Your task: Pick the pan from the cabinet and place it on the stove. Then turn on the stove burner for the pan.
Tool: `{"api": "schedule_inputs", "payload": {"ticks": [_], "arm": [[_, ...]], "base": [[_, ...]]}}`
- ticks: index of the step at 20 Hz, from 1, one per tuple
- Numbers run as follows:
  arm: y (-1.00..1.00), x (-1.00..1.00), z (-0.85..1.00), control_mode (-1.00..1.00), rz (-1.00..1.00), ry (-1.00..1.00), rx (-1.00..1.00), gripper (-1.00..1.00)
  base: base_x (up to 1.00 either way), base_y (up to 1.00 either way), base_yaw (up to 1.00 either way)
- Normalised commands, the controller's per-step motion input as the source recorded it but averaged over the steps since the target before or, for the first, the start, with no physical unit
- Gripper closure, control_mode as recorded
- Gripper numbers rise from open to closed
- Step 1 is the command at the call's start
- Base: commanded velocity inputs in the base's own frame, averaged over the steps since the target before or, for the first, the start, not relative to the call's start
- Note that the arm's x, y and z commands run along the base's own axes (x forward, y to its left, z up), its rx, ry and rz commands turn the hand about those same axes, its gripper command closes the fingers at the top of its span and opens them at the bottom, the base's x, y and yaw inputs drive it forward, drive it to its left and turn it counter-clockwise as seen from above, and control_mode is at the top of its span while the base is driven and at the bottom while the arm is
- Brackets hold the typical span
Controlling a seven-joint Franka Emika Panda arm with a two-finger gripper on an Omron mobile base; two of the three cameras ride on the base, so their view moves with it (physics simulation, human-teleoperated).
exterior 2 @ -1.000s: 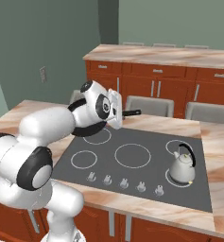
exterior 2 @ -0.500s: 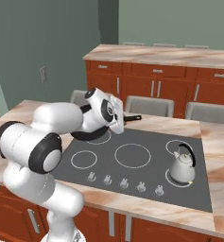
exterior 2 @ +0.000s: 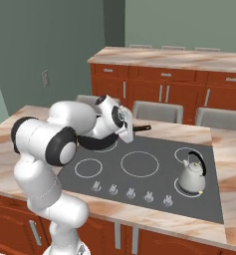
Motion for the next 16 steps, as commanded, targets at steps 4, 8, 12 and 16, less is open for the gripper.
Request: {"api": "schedule_inputs", "payload": {"ticks": [4, 8, 12, 16], "arm": [[-0.01, 0.22, -0.38, -1.0, 0.0, 0.06, 0.0, 1.0], [0.0, 0.2, -0.38, -1.0, 0.0, 0.04, 0.0, 1.0], [0.0, 0.2, -0.36, -1.0, 0.0, 0.03, 0.0, 1.0], [0.0, 0.2, -0.33, -1.0, -0.01, 0.04, 0.0, 1.0]], "base": [[0.0, 0.0, 0.0], [0.0, 0.0, 0.0], [0.0, 0.0, 0.0], [0.0, 0.0, 0.0]]}}
